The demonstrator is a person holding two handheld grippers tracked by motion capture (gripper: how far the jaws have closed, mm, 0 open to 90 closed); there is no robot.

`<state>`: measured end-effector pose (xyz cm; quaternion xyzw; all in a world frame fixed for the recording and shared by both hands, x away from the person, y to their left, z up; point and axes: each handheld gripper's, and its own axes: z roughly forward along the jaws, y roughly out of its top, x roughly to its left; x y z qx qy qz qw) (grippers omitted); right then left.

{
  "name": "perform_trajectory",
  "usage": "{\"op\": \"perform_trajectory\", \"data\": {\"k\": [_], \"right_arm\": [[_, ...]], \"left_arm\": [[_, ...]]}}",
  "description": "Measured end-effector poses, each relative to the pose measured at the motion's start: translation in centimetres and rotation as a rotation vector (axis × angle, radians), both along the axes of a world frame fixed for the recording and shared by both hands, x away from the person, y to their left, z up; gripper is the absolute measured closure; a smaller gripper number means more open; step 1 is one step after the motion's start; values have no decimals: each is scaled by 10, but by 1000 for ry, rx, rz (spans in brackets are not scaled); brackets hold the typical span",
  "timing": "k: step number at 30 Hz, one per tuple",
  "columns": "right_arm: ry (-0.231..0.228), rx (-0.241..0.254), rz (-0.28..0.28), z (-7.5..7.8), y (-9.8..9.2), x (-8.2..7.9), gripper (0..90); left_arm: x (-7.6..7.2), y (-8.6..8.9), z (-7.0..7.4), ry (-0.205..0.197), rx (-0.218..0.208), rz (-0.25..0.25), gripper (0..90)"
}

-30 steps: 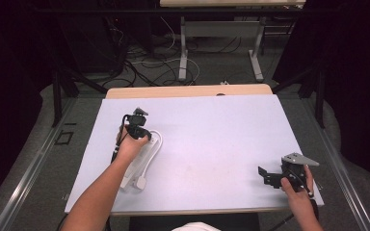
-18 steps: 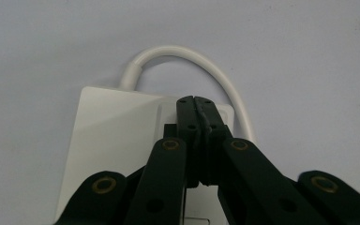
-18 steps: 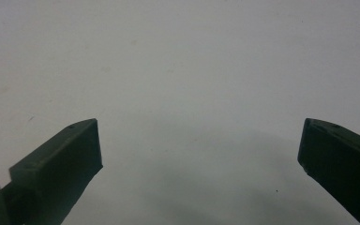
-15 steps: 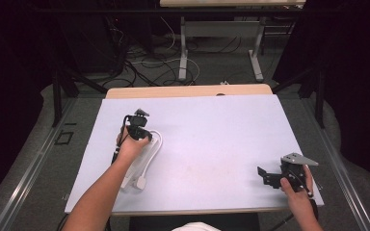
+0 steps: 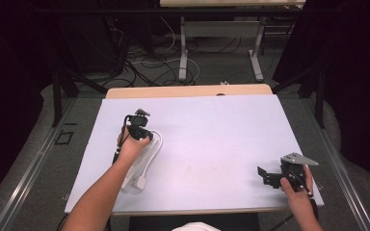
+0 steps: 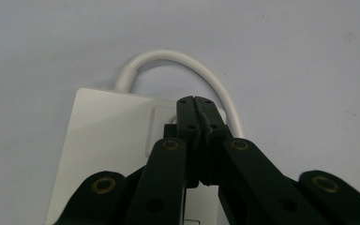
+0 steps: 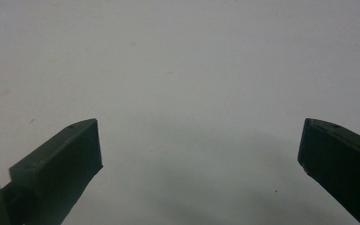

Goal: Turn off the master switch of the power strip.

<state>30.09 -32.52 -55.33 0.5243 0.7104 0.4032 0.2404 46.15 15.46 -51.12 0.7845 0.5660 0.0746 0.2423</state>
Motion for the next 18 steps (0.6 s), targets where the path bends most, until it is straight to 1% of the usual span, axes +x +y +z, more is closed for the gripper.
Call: {"op": "perform_trajectory", "data": {"k": [3,10,14,15,16,18], "right_arm": [[0,-1,1,0,0,0,0],[-2,-1,2,0,0,0,0],[-2,-2,2,0,0,0,0],[-11,-2,-6,-1,1,0,0],[-10,-3,-4,0,1,0,0],[-5,-2,-1,0,0,0,0]], "left_arm": [[0,1,0,-3,4,-6,899],[0,0,0,0,-1,6,884],[0,-1,0,-7,1,10,852],[0,-1,0,-7,-1,11,842],[0,-1,1,-7,7,4,833],[0,-1,0,-14,9,8,803]]}}
